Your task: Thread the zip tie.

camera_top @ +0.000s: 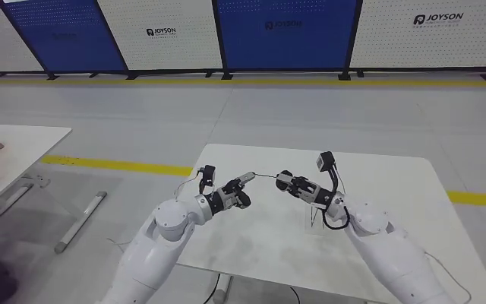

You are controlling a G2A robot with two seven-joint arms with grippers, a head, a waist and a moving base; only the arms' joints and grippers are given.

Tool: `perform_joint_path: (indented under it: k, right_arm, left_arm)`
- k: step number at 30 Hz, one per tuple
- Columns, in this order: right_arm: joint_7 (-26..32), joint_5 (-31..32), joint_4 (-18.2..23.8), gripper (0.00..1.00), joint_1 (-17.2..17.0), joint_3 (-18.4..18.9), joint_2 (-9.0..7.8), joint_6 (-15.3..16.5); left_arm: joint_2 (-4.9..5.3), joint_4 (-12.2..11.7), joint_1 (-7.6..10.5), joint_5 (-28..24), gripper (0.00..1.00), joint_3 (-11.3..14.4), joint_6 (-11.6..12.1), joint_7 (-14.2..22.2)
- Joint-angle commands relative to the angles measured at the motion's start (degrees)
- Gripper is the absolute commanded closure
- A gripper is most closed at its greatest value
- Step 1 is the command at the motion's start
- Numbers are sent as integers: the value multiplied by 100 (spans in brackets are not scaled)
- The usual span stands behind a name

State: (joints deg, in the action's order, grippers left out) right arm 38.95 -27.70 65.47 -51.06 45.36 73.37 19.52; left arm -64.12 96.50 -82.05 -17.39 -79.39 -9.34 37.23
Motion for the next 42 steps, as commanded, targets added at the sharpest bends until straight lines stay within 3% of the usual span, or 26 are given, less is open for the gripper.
perform_joint_path:
  k: [1, 3, 14, 19, 21, 29, 35, 36, 37, 38, 39, 41, 42]
  right_arm:
    - [-113, 85, 48, 100, -35, -4, 37, -4]
    - [-259, 177, 47, 100, -50, 1, 72, -4]
    - [-280, 189, 85, 100, -91, 1, 74, -52]
    - [-141, 209, 174, 100, -166, 65, 78, -179]
    - [-147, 211, 189, 100, -180, 83, 92, -202]
    - [-153, 207, 191, 100, -182, 88, 95, -201]
    - [-153, 207, 191, 100, -182, 88, 95, -201]
    - [-153, 207, 191, 100, -182, 88, 95, -201]
    - [-153, 207, 191, 100, -182, 88, 95, -201]
    - [-153, 207, 191, 100, -182, 88, 95, -201]
    - [-153, 207, 191, 100, -182, 88, 95, -201]
    - [-153, 207, 191, 100, -182, 88, 95, -201]
    - [-153, 207, 191, 100, -182, 88, 95, -201]
  left_arm:
    - [-11, -22, 33, -184, 0, 94, 79, 156]
    - [-33, -28, 71, -264, 0, 135, 142, -88]
    - [-42, -27, 79, -404, 0, 181, 103, -63]
    - [-88, -40, 274, -846, 0, 262, 186, -305]
    - [-115, -72, 370, -865, 0, 337, 106, -655]
    - [-115, -72, 370, -865, 0, 337, 106, -655]
    - [-147, -253, 499, -955, 0, 484, 317, -767]
    - [-153, -297, 538, -958, 8, 516, 316, -798]
    - [-159, -344, 579, -936, 64, 555, 328, -821]
    - [-169, -420, 624, -933, 70, 605, 332, -866]
    - [-176, -457, 660, -950, 70, 635, 332, -875]
    - [-182, -534, 710, -964, 86, 672, 371, -871]
    - [-183, -562, 721, -971, 89, 678, 388, -865]
